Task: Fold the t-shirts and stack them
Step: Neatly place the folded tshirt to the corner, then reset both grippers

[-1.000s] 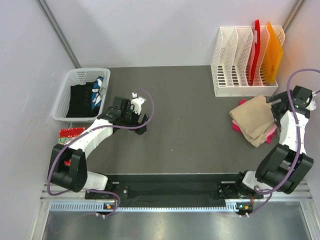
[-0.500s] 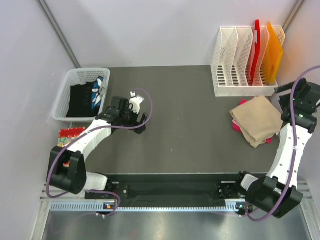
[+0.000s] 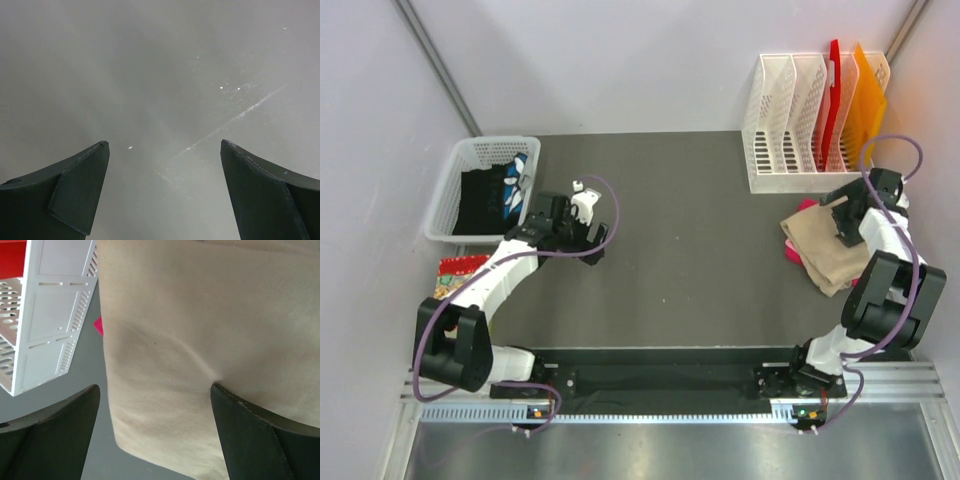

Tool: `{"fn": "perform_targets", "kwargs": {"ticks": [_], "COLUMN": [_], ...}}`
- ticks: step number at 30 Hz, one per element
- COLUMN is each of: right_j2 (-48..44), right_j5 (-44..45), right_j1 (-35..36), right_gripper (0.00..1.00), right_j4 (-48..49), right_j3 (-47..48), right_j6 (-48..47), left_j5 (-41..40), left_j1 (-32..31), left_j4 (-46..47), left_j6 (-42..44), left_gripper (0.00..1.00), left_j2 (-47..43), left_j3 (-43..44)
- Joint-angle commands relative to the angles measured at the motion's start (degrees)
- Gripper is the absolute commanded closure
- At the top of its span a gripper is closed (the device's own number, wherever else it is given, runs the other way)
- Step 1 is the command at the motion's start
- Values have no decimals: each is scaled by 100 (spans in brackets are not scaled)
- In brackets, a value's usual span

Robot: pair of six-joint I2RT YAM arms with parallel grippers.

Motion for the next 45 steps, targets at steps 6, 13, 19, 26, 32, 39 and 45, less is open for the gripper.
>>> {"fn": "perform_targets", "kwargs": {"ticks": [6,13,19,26,32,39,45], "right_j2": [345,-321,-1858,-3117,-3575,-2909,-2433], "right_j5": [504,-1453,-3266,-3207,-1934,-457,-7], "right_j1": [103,401,1087,2656,4134,5297,5790], "right_gripper": [7,3,0,0,0,0,0], "right_j4": [258,1821,3739,3756,3679,3520,3335], "right_j3": [-1,-651,-1205,-1678,-2443,-2313,-1909], "right_j6": [-114,-404,-474,-896,-1440,-1898,-2074], "left_j5": [-300,-520,-661,-740,-819,-916,-846], "left_j1": [127,233,347,417,417,444,514], "left_j4": [53,62,80,343,466,739,862], "left_j6": [229,264,194,71,-61,-79,-79], "left_gripper": [2,1,1,1,1,1,1], "left_j2": [-571,-870,-976,-1134,-897,-932,-915], "left_j3": [-34,-183,-78,-174,-174,-438,-517]}}
